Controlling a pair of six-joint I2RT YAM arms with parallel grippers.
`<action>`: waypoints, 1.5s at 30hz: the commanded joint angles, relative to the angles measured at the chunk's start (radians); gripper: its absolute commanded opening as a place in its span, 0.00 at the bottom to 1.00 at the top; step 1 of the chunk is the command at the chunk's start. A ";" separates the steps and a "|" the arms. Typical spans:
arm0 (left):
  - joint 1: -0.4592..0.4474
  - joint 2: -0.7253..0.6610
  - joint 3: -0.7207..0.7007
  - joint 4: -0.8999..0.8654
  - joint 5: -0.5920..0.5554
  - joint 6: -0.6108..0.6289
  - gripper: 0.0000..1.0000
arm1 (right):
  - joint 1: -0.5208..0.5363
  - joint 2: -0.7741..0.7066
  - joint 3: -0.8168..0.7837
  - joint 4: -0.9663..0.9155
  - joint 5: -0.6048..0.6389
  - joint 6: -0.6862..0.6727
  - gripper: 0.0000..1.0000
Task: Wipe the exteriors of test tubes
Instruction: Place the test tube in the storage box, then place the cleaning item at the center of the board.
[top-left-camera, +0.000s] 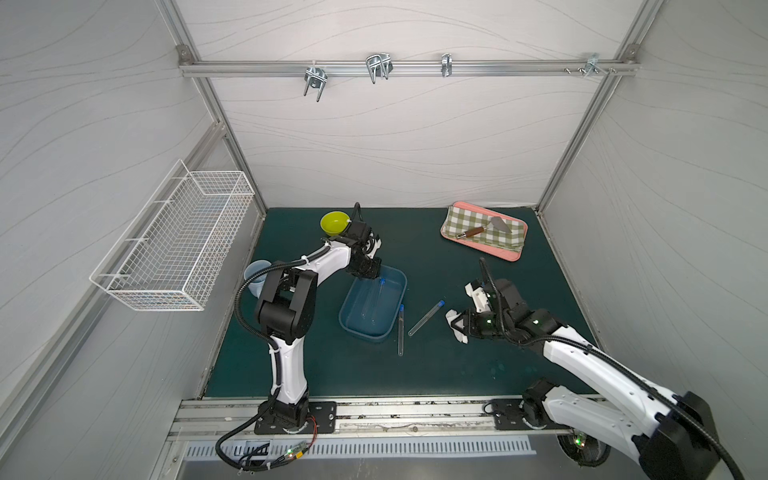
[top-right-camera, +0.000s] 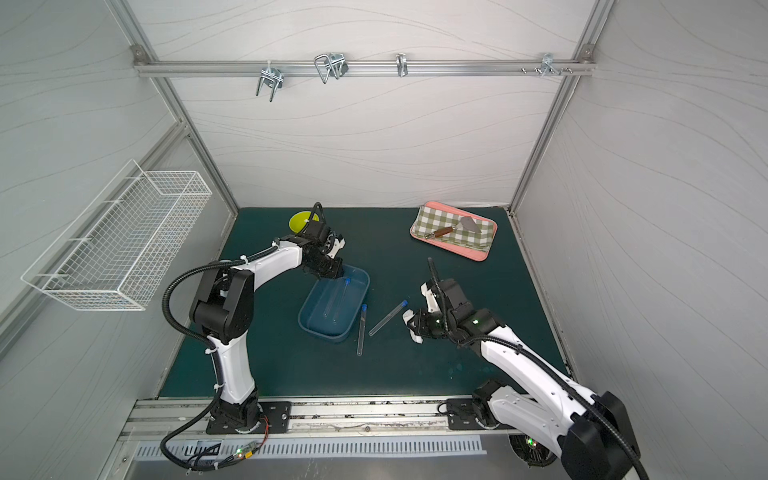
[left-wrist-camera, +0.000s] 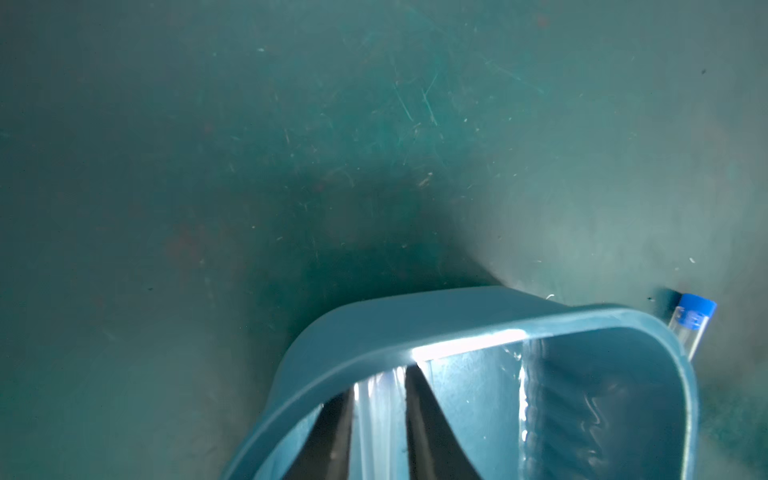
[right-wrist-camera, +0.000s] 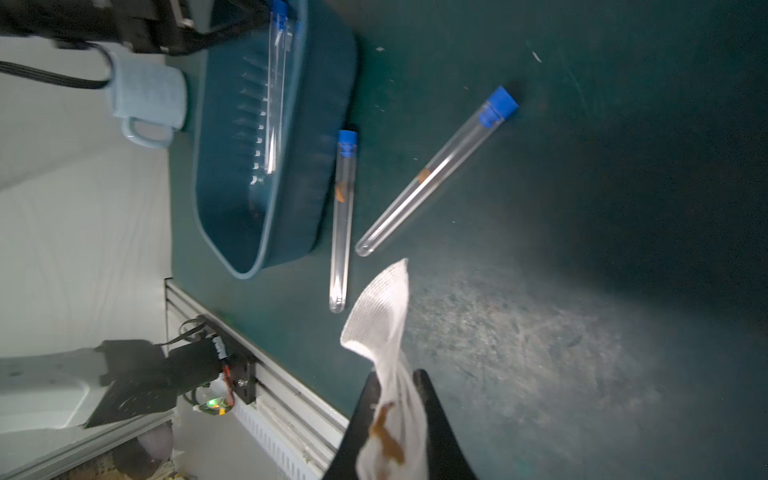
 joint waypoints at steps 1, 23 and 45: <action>-0.003 -0.018 0.042 -0.001 0.004 0.002 0.30 | -0.023 0.065 -0.023 0.046 0.012 0.019 0.16; -0.003 -0.469 -0.202 0.063 0.092 -0.095 0.35 | -0.153 0.400 0.115 -0.057 0.111 -0.086 0.63; -0.003 -0.734 -0.430 0.097 0.141 -0.199 0.36 | -0.131 0.327 0.378 -0.267 0.245 -0.010 0.64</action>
